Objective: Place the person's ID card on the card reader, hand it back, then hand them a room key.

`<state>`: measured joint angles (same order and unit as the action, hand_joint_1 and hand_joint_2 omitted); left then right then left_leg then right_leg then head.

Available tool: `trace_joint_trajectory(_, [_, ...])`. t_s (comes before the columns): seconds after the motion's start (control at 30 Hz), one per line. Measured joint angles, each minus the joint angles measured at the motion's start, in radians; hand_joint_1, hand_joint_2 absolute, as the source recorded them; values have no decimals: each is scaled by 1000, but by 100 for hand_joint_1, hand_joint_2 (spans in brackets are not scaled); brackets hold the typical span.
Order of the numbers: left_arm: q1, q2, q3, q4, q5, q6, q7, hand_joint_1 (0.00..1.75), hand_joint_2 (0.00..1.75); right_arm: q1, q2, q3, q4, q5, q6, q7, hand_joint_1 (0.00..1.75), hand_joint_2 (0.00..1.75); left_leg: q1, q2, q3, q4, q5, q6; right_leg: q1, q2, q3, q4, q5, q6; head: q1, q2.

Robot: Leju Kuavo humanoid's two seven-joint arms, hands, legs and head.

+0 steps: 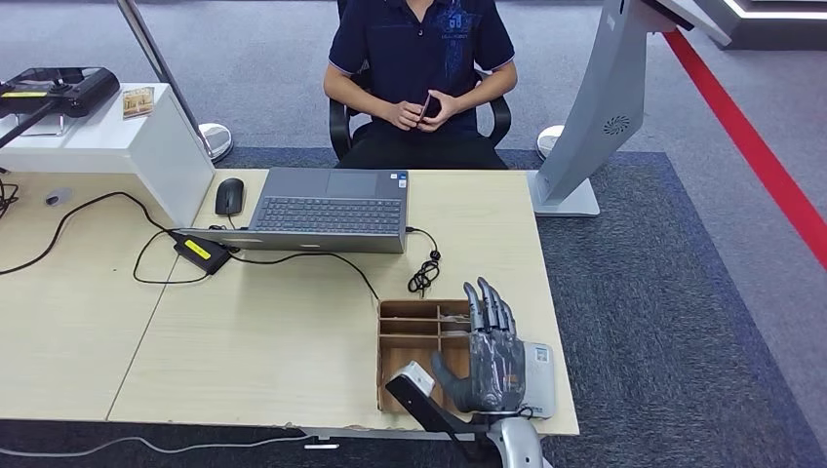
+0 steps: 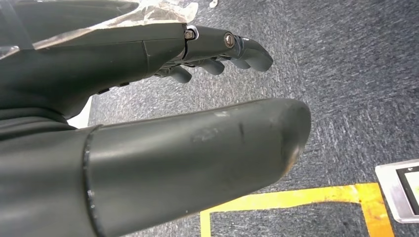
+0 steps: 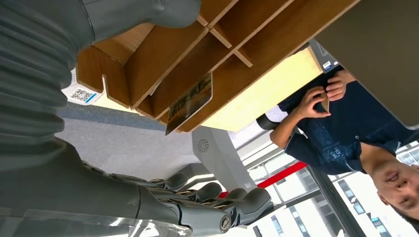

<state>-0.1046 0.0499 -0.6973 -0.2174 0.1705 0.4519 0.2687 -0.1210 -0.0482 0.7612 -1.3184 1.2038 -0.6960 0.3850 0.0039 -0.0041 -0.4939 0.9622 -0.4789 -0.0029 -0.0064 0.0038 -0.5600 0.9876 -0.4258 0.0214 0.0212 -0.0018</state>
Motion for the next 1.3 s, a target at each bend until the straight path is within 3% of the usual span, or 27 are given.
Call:
trace_joint_trajectory(0.23, [0, 2, -14, 0, 2, -1, -7, 0, 0, -8, -14, -3, 29, 9, 0, 13, 1, 175, 0, 0, 0, 0, 0, 0, 0, 0, 0, 0, 0, 0, 0, 0])
trace_joint_trajectory(0.7, [0, 5, -20, 0, 6, -1, -7, 0, 0, -8, -32, -11, 41, 11, -1, 22, 22, 175, 0, 0, 0, 0, 0, 0, 0, 0, 0, 0, 0, 0, 0, 0])
trace_joint_trajectory(1.13, [0, 6, -21, 0, 9, -1, -8, 0, 0, -8, -34, -23, 43, 12, -1, 21, 19, 175, 0, 0, 0, 0, 0, 0, 0, 0, 0, 0, 0, 0, 0, 0])
trace_joint_trajectory(1.3, [0, 7, -21, 0, 9, -1, -8, 0, 0, -8, -34, -24, 43, 12, -1, 19, 26, 175, 0, 0, 0, 0, 0, 0, 0, 0, 0, 0, 0, 0, 0, 0])
